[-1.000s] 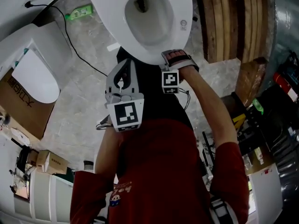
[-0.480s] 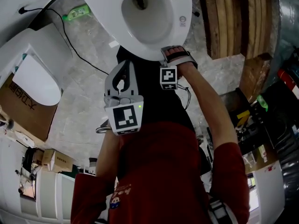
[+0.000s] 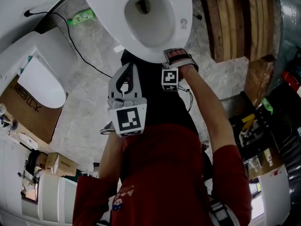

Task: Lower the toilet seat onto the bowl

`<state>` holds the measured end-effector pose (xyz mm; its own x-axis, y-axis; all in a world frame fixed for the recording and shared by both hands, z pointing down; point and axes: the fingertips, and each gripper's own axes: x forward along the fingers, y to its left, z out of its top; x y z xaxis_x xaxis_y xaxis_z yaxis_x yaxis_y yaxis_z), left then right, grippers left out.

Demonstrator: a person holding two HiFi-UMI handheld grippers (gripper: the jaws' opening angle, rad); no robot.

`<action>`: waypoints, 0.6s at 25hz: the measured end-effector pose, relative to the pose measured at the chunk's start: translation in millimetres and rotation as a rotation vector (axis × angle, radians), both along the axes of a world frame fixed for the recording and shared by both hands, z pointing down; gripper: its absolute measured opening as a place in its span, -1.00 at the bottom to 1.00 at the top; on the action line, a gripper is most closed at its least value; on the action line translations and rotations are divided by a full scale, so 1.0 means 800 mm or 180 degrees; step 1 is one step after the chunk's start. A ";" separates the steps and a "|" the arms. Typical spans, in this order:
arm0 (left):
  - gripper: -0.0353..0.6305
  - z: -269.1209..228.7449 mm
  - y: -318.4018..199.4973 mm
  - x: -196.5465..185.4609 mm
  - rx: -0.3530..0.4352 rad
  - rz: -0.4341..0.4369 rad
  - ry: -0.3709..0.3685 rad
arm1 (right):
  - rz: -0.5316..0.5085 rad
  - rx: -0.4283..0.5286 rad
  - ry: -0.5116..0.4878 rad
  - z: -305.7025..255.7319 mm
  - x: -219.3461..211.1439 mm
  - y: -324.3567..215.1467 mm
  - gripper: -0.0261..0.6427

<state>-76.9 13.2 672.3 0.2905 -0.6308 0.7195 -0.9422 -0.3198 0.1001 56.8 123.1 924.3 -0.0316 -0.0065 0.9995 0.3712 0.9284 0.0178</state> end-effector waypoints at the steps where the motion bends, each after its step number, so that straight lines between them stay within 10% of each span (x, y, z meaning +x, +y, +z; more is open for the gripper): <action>1: -0.86 -0.003 -0.001 -0.001 0.0015 -0.0014 0.0003 | 0.0039 -0.0008 0.0010 -0.001 0.000 0.000 -0.19; 15: -0.86 -0.061 0.001 -0.007 0.0204 -0.0036 -0.0130 | 0.0896 0.0014 -0.0215 -0.058 -0.018 -0.010 -0.19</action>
